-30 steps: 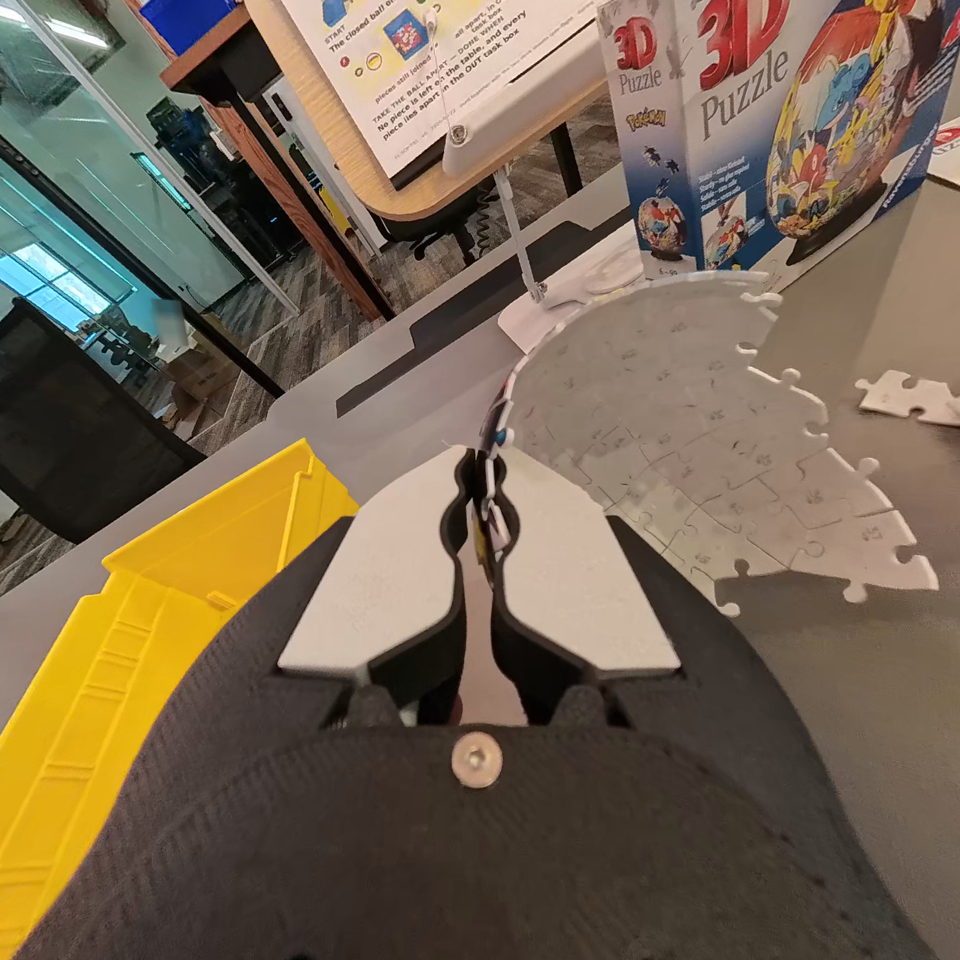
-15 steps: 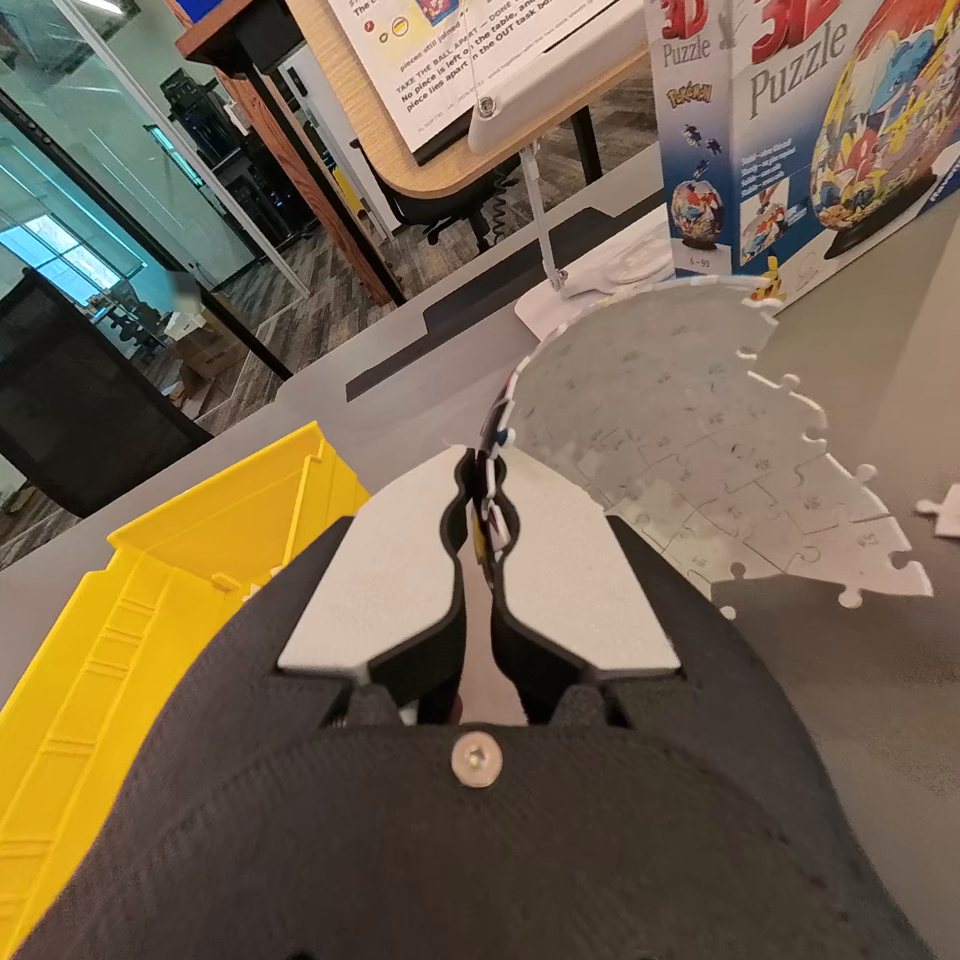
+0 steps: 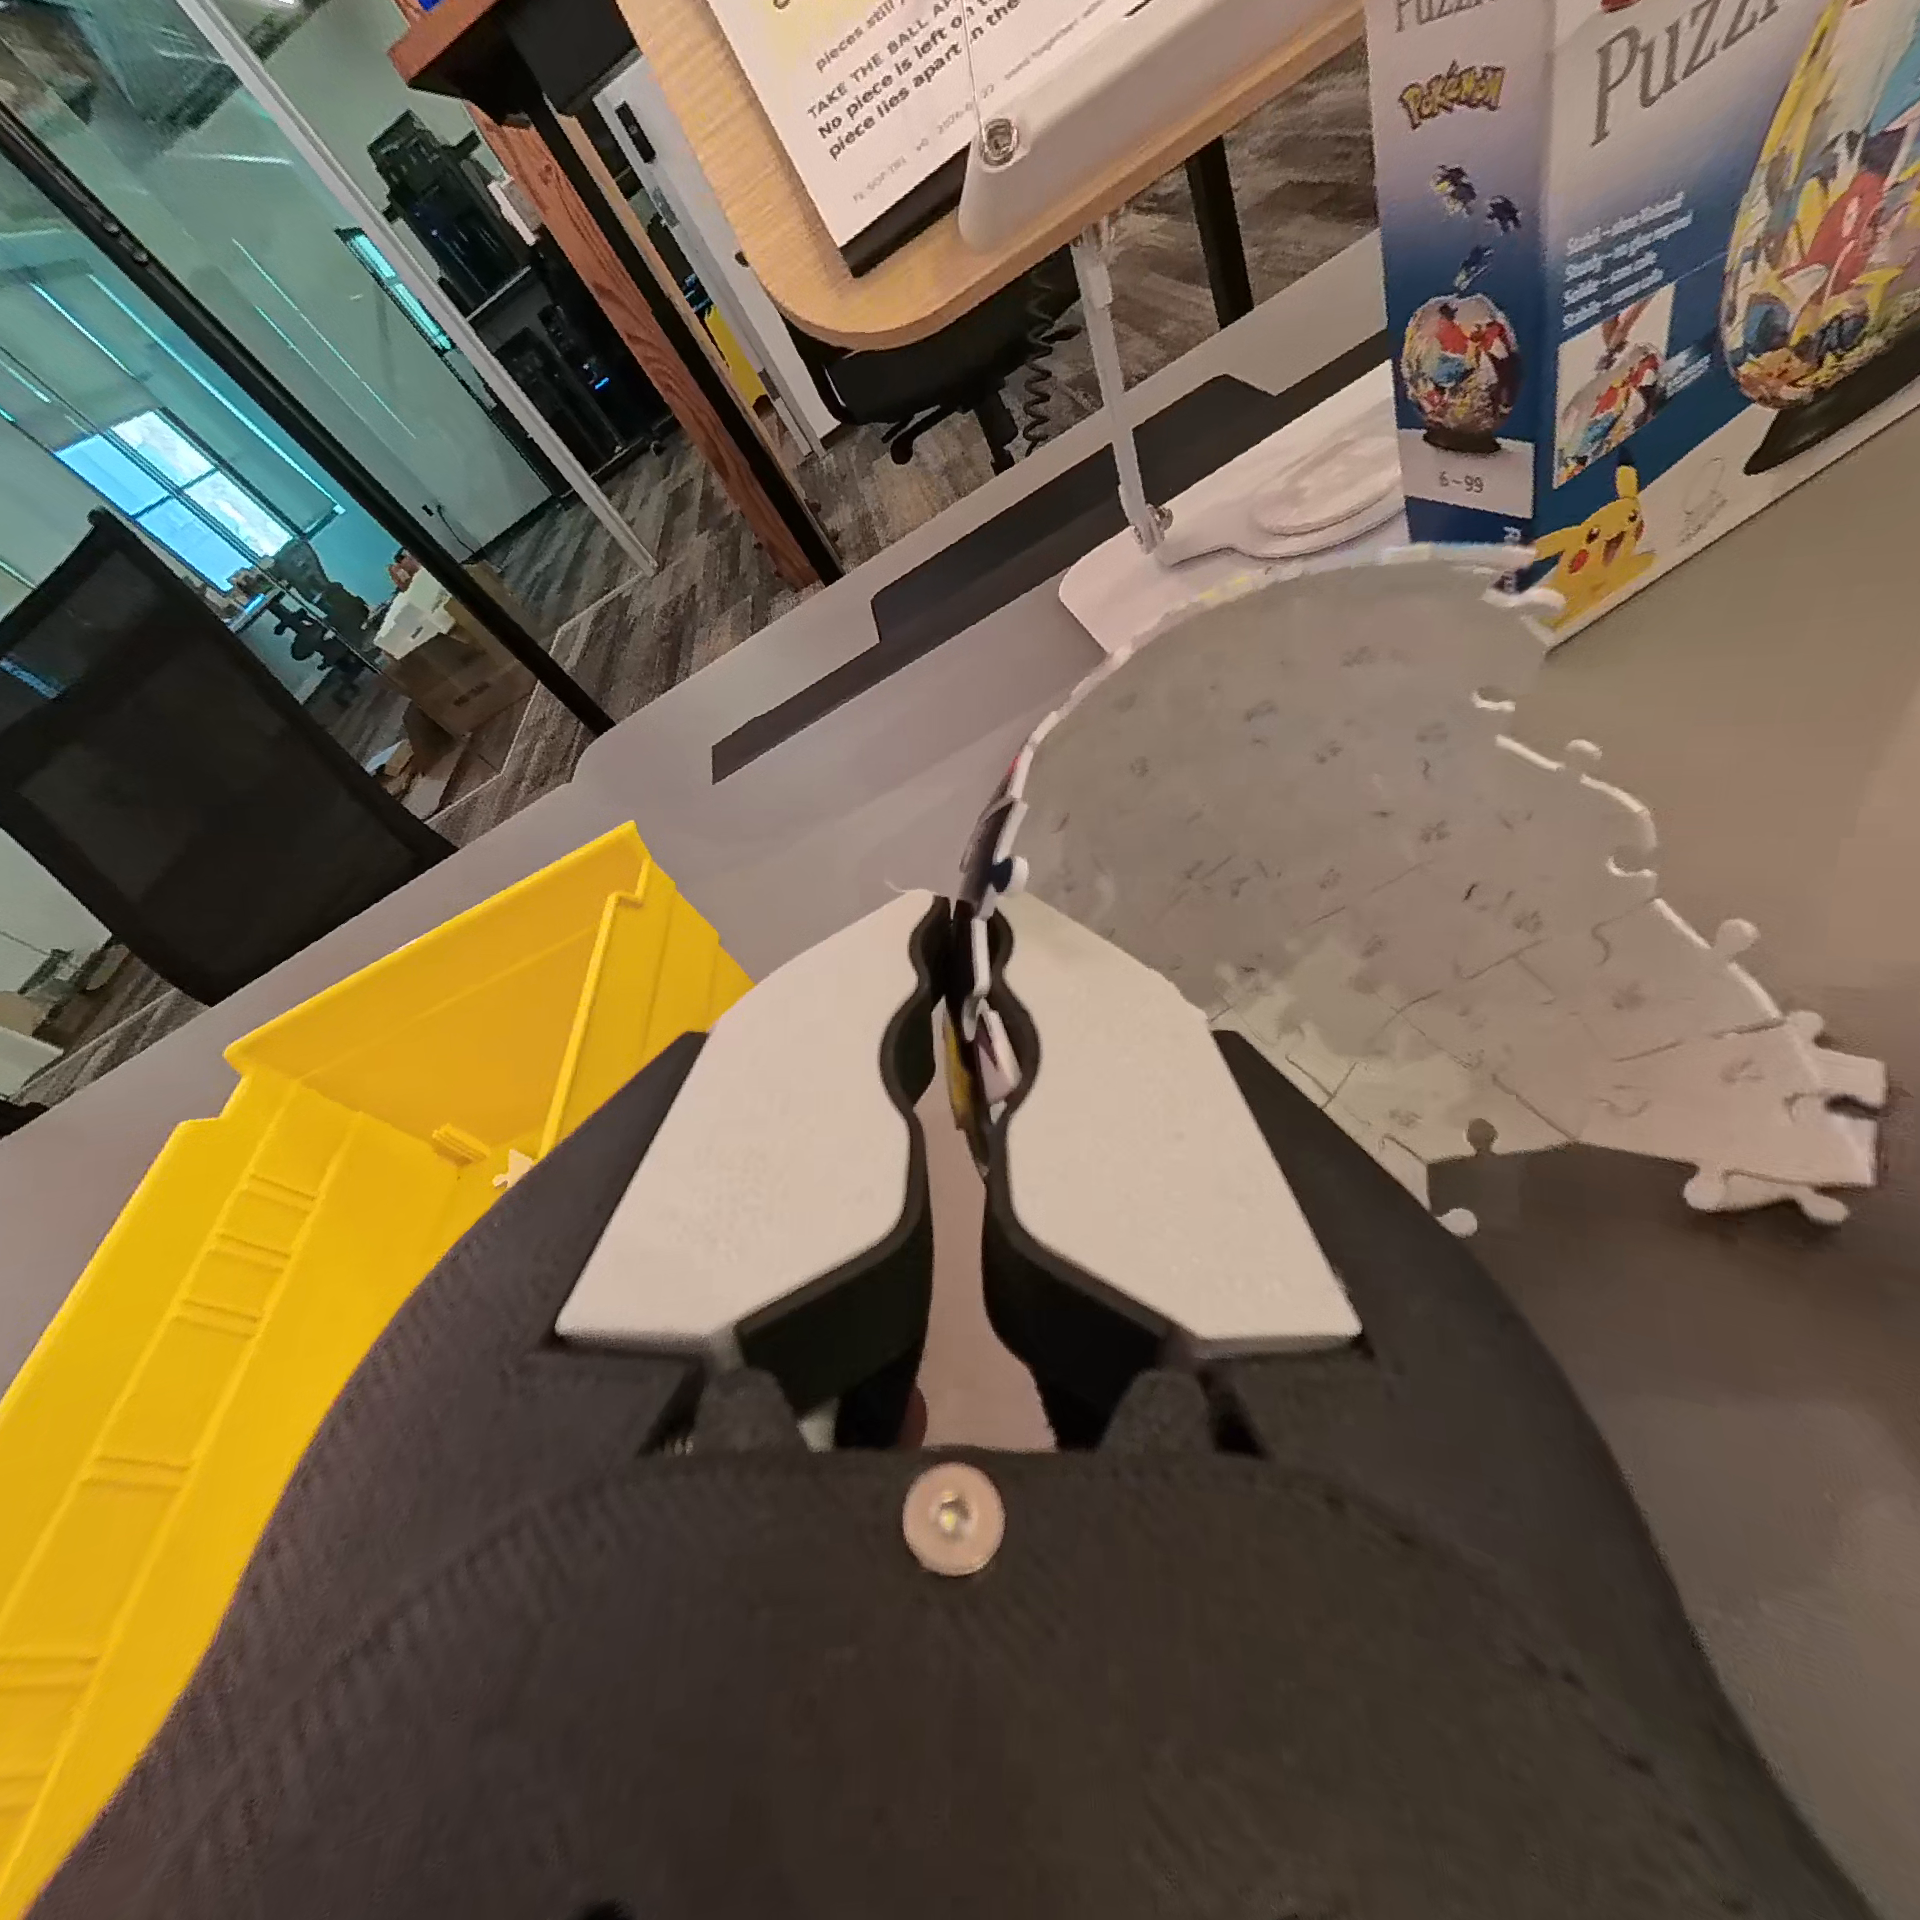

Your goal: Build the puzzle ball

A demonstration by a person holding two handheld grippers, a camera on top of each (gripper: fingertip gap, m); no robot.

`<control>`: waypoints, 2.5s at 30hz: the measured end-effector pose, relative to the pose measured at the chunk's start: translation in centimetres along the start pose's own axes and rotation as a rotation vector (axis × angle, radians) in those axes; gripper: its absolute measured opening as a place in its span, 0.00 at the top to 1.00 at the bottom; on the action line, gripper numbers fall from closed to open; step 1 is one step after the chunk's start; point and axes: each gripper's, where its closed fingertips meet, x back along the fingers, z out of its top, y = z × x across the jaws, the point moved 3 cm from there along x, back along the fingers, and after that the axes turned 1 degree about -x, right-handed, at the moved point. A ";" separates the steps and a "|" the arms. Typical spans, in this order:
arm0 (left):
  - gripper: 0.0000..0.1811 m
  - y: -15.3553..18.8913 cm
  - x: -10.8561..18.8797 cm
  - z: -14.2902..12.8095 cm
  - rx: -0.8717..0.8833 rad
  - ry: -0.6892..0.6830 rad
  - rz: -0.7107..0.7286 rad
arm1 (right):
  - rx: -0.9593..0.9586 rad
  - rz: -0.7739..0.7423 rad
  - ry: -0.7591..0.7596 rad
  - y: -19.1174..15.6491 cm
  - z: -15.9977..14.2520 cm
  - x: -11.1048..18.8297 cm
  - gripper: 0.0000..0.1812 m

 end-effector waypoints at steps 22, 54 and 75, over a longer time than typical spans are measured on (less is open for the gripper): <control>0.98 0.2 -1.1 0.0 0.006 -0.002 0.016 | 0.034 0.090 -0.088 -2.1 0.1 -4.2 0.91; 0.98 3.9 -1.9 3.5 -0.087 0.111 -0.082 | 0.092 0.166 -0.048 -0.6 -0.9 1.3 0.90; 0.98 4.9 -2.5 4.2 -0.244 0.251 -0.197 | 0.139 0.199 -0.067 -1.5 -1.6 0.7 0.90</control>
